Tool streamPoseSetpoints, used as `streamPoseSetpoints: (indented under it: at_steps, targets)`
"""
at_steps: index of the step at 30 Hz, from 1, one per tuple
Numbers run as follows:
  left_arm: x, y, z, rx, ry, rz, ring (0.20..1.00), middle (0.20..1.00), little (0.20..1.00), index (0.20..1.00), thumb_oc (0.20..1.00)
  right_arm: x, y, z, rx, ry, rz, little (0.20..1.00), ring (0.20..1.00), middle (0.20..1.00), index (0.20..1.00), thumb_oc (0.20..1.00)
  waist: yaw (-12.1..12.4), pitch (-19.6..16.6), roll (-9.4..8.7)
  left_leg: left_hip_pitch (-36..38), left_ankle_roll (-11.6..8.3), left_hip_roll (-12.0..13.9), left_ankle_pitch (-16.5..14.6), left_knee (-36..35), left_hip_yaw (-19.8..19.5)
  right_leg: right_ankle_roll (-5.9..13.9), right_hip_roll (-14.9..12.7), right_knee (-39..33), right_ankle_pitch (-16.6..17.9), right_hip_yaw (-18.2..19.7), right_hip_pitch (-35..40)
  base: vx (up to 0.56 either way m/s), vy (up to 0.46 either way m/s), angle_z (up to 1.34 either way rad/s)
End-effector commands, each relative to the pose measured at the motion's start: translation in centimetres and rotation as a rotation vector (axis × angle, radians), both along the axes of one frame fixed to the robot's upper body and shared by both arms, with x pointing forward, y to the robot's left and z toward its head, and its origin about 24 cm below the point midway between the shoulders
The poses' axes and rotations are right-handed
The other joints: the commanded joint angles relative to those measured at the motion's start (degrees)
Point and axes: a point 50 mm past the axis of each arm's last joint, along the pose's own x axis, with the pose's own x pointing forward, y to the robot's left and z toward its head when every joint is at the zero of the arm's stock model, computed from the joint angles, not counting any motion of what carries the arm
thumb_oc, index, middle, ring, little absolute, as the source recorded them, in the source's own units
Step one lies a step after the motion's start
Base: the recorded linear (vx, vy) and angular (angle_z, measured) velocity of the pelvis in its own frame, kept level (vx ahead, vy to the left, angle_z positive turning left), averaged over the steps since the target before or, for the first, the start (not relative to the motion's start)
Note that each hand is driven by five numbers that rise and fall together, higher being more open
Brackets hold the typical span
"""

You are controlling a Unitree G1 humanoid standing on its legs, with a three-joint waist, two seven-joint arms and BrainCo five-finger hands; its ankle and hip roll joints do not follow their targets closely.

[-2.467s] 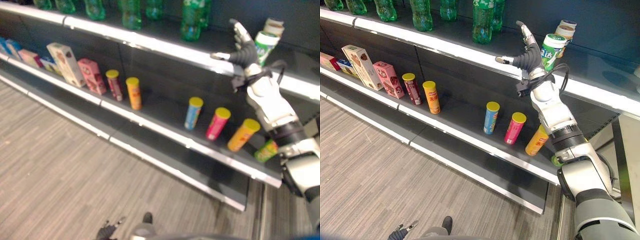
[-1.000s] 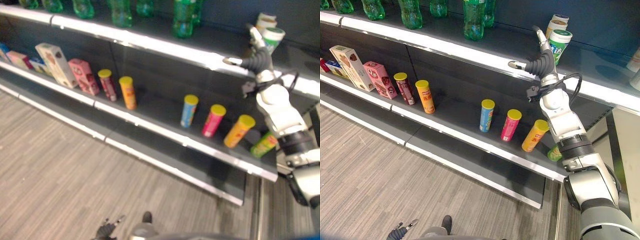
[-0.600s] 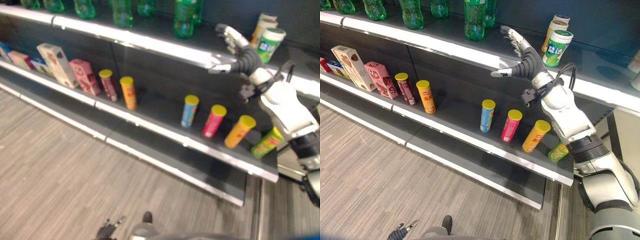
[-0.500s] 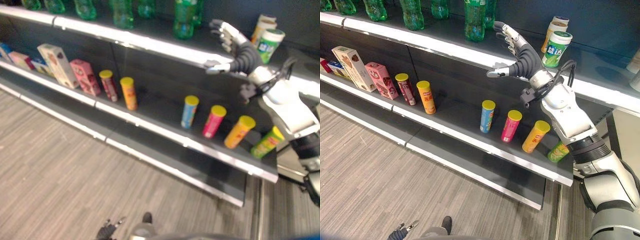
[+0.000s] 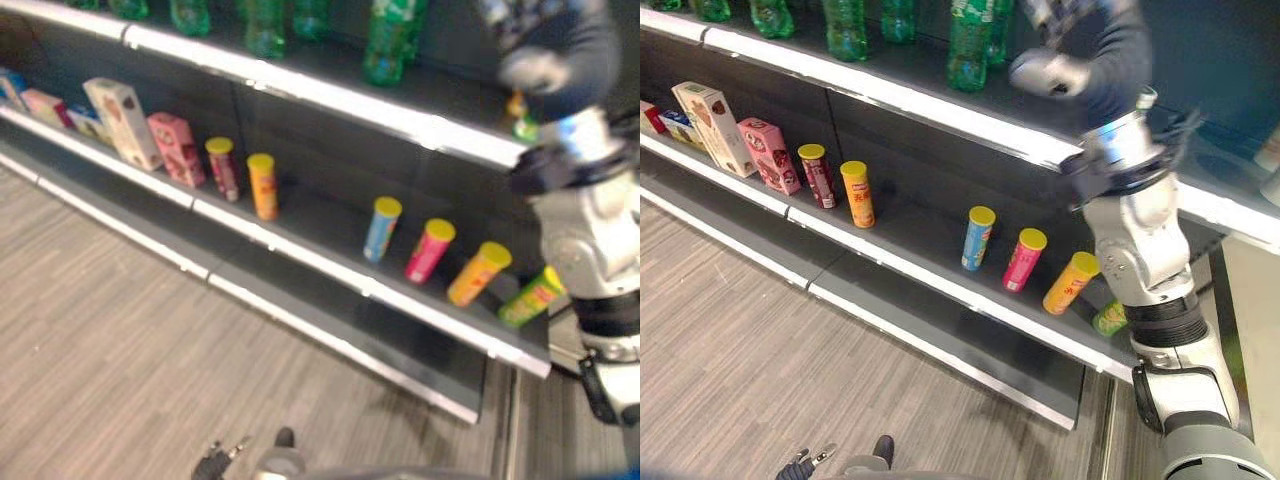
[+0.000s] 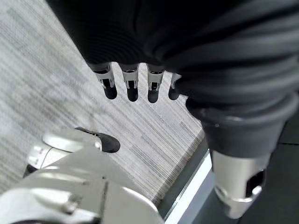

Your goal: Put the goods on the table back onto the shelves and tidy them up.

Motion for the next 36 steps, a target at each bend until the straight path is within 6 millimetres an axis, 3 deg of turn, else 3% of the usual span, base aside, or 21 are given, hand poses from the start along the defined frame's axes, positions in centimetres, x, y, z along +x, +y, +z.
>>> streamPoseSetpoints:
  at_steps: [1, 4, 7, 12, 16, 17, 18, 29, 36]
  targets:
    - [1.3, 1.1, 0.4, 0.059, -0.016, -0.055, 1.000, 1.000, 1.000, 1.000, 1.000, -3.4, -9.3, 2.6, 0.192, -0.214, -0.607, 1.000, 1.000, 1.000, 1.000, 1.000, -1.17, 0.24, 1.15, 5.28, -2.44, 2.78, -9.29, 0.52, 2.13, 2.71, -3.67, 1.34, -0.04, 0.75, -1.19, 0.04, 0.037, 0.00]
    - [1.4, 1.3, 0.5, 0.070, -0.018, -0.058, 1.000, 1.000, 1.000, 1.000, 1.000, -3.8, -10.7, 1.6, 0.199, -0.186, -0.715, 1.000, 1.000, 1.000, 1.000, 1.000, -1.23, 0.21, 0.90, 5.25, -2.28, 2.55, -8.93, 0.41, 2.37, 2.72, -3.89, 1.26, 0.18, 1.14, -1.52, 0.01, 0.013, 0.33]
    - [1.4, 1.2, 0.5, 0.073, -0.011, -0.072, 1.000, 1.000, 1.000, 1.000, 1.000, -5.1, -11.7, 1.7, 0.166, -0.225, -0.828, 1.000, 1.000, 1.000, 1.000, 1.000, -3.95, -0.12, 3.01, 6.22, -2.29, 2.59, -9.24, 0.46, 2.91, 2.71, -3.93, 1.30, -0.10, 2.08, -1.29, 0.03, -0.006, -0.39]
    - [1.4, 1.1, 0.4, 0.079, -0.002, -0.095, 1.000, 1.000, 1.000, 1.000, 1.000, -6.3, -11.9, 2.3, 0.096, -0.274, -0.903, 1.000, 1.000, 1.000, 1.000, 1.000, -5.99, -0.39, 4.33, 6.86, -2.43, 2.77, -9.48, 0.44, 3.61, 2.80, -3.68, 1.45, -0.12, 3.07, -1.46, 0.01, -0.004, -0.15]
    - [1.4, 1.0, 0.4, 0.079, -0.001, -0.096, 1.000, 1.000, 1.000, 1.000, 1.000, -6.3, -12.0, 2.3, 0.096, -0.274, -0.904, 1.000, 1.000, 1.000, 1.000, 1.000, -5.85, -0.39, 4.38, 6.89, -2.43, 2.80, -9.50, 0.44, 3.70, 2.80, -3.67, 1.47, -0.11, 3.16, -1.51, 0.00, 0.003, -0.17]
    - [1.8, 1.1, 0.6, 0.086, -0.015, -0.115, 1.000, 1.000, 1.000, 1.000, 1.000, -6.6, -11.9, 2.9, 0.018, -0.284, -0.945, 1.000, 1.000, 1.000, 1.000, 1.000, -7.71, -0.62, 5.08, 7.27, -2.24, 2.78, -9.71, 0.41, 4.38, 2.96, -3.51, 1.12, 0.39, 4.29, -1.98, 0.00, 0.000, 0.00]
    - [1.8, 1.0, 0.5, 0.084, -0.015, -0.116, 1.000, 1.000, 1.000, 1.000, 1.000, -6.6, -12.0, 2.9, 0.017, -0.284, -0.945, 1.000, 1.000, 1.000, 1.000, 1.000, -7.57, -0.63, 5.18, 7.28, -2.24, 2.81, -9.75, 0.41, 4.49, 2.96, -3.47, 1.09, 0.43, 4.40, -2.04, -0.01, 0.014, 0.05]
    - [3.1, 0.5, 0.8, 0.086, -0.051, -0.191, 1.000, 1.000, 1.000, 1.000, 1.000, -7.6, -13.2, 3.8, -0.063, -0.305, -1.043, 1.000, 1.000, 1.000, 1.000, 1.000, -10.42, -0.68, 5.09, 7.78, -1.74, 2.62, -10.34, 0.42, 6.19, 3.66, -3.43, 1.12, 1.63, 7.05, -3.71, -0.01, 0.025, -0.12]
    - [4.0, 0.7, 1.3, 0.092, -0.091, -0.233, 1.000, 1.000, 1.000, 1.000, 1.000, -7.7, -15.2, 2.8, -0.109, -0.208, -1.131, 1.000, 1.000, 1.000, 1.000, 1.000, -13.67, 0.16, 4.59, 8.01, -0.43, 1.84, -11.01, 0.57, 8.51, 4.29, -3.58, 1.64, 3.82, 12.46, -7.75, -0.04, 0.064, -0.32]
